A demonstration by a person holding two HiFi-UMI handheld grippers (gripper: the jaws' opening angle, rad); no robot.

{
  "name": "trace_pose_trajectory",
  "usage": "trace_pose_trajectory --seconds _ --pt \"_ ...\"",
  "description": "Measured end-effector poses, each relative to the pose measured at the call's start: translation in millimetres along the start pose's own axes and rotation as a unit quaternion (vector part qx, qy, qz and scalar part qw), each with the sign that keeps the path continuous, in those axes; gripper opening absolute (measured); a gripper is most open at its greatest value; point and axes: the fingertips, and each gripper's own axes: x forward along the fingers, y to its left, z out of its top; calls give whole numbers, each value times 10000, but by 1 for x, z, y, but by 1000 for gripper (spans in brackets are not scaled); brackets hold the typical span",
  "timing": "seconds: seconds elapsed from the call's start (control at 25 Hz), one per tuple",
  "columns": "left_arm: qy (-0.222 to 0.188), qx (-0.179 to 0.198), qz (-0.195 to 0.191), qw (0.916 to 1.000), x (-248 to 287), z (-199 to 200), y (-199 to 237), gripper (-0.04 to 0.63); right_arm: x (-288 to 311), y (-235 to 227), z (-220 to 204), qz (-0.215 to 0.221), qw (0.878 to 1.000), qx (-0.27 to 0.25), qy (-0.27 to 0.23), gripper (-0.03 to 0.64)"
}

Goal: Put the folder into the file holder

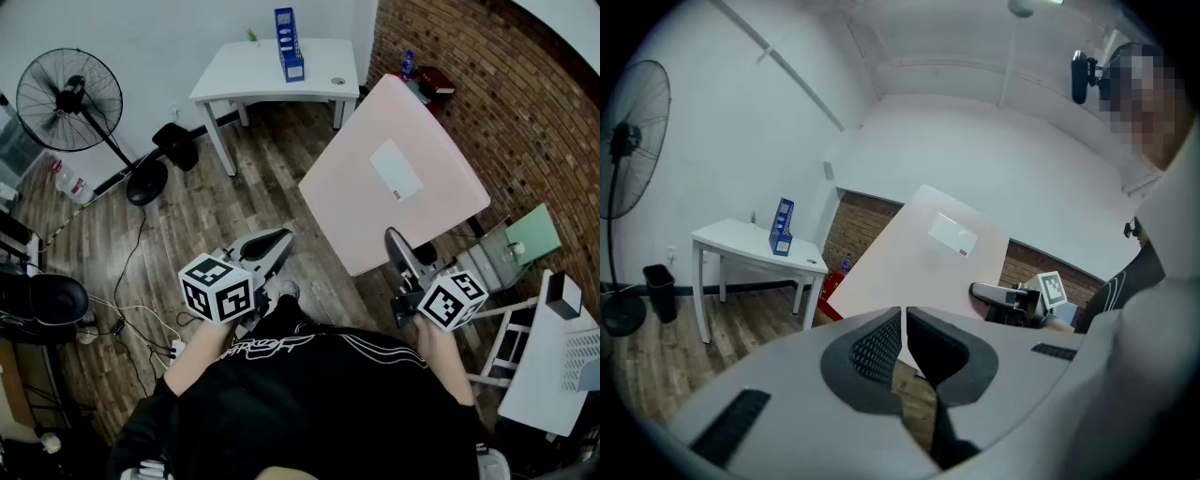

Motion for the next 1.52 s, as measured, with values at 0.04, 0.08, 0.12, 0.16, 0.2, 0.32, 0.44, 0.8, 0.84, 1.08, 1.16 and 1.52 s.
trace_pose_trajectory --seconds 0.04,0.08,0.12,0.16,0.2,0.32,0.44,0.8,0.84,1.08,1.16,1.52 --pt "16 -4 8 10000 0 -1 0 43 -1 -1 0 -17 10000 -15 5 166" --pt "29 -9 14 10000 1 -2 1 41 -1 -2 0 -32 10000 -30 9 166" --pt "36 -15 18 10000 2 -2 2 41 0 -3 0 -45 10000 -43 11 166" --pt "37 -24 18 10000 4 -1 4 41 2 -4 1 -55 10000 -54 13 166" --pt "34 -36 13 10000 7 0 7 41 4 -6 2 -67 10000 -64 19 166" --pt "57 -92 -33 9999 19 0 17 42 14 -14 1 -132 9998 -104 71 166" --pt "126 -142 -89 9998 31 0 30 41 26 -21 0 -189 9997 -115 117 166" --pt "214 -290 -159 9992 75 23 91 41 91 -57 8 -351 9991 -22 236 167" --pt "229 -322 -162 9991 81 26 101 43 102 -62 9 -369 9990 -17 261 167" --pt "291 -494 -204 9981 119 47 160 41 170 -91 14 -451 9979 79 449 167" --pt "298 -531 -192 9980 127 56 179 41 192 -98 18 -473 9976 77 506 167" --pt "178 -674 -26 9976 142 96 271 41 292 -114 36 -463 9971 -55 607 166"
